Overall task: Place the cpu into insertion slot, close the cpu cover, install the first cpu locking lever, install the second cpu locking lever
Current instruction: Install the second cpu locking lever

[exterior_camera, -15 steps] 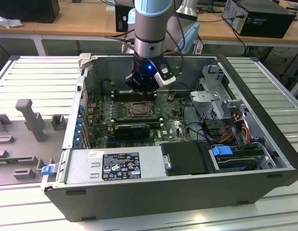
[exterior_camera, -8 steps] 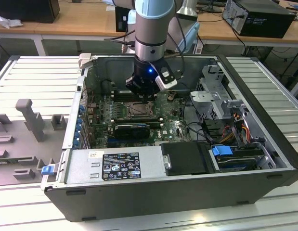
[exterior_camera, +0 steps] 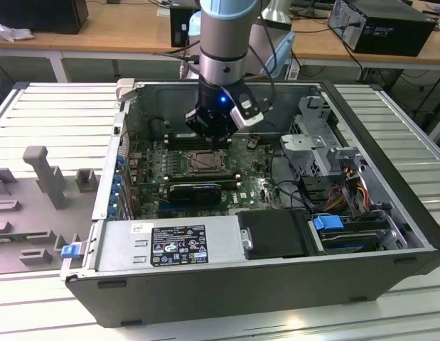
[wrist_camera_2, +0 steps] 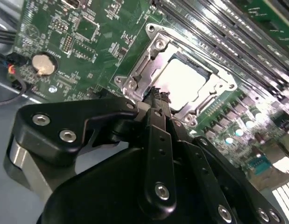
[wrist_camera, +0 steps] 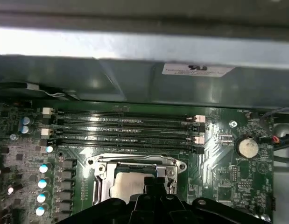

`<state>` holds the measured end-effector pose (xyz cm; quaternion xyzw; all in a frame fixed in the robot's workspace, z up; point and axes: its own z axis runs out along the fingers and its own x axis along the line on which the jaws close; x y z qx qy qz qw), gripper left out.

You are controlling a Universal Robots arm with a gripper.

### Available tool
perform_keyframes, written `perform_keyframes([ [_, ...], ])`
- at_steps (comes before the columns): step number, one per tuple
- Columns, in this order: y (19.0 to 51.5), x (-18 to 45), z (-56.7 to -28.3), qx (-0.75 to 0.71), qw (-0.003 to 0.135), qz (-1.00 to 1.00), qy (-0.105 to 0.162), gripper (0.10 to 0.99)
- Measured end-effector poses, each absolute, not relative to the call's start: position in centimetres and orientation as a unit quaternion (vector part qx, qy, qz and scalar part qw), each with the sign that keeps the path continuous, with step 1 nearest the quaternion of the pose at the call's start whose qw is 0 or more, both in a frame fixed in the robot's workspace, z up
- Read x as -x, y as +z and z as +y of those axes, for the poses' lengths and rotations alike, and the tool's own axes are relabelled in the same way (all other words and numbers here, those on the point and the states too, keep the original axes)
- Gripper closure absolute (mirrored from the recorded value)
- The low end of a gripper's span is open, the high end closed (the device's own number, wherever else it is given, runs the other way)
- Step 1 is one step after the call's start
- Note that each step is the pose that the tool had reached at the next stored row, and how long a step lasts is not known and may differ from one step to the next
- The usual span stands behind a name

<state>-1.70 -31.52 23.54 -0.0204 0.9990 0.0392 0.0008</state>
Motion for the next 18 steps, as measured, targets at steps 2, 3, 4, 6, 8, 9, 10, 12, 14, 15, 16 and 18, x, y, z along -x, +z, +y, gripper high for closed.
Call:
perform_keyframes([
  [2,24.9,1.7,-31.6,0.020,0.001,0.999,0.039,0.980],
  [3,25.0,1.7,-31.6,0.021,0.001,0.999,0.039,0.980],
  [4,25.0,1.7,-31.8,0.020,0.001,0.999,0.039,0.980],
  [6,25.0,1.9,-33.8,0.021,0.001,0.999,0.039,0.980],
  [8,24.9,1.9,-34.8,0.020,0.000,0.999,0.039,0.980],
  [9,24.7,1.9,-35.6,0.020,-0.002,0.999,0.039,0.980],
  [10,24.6,1.9,-36.3,0.020,-0.002,0.999,0.040,0.980],
  [12,24.4,2.0,-37.1,0.020,-0.003,0.999,0.042,0.980],
  [14,24.3,2.6,-37.6,0.020,-0.002,0.999,0.049,0.980],
  [15,24.3,2.9,-37.6,0.020,-0.002,0.998,0.053,0.980],
  [16,24.3,3.8,-37.7,0.020,-0.002,0.998,0.063,0.980],
  [18,24.1,5.3,-38.0,0.020,-0.002,0.997,0.068,0.980],
])
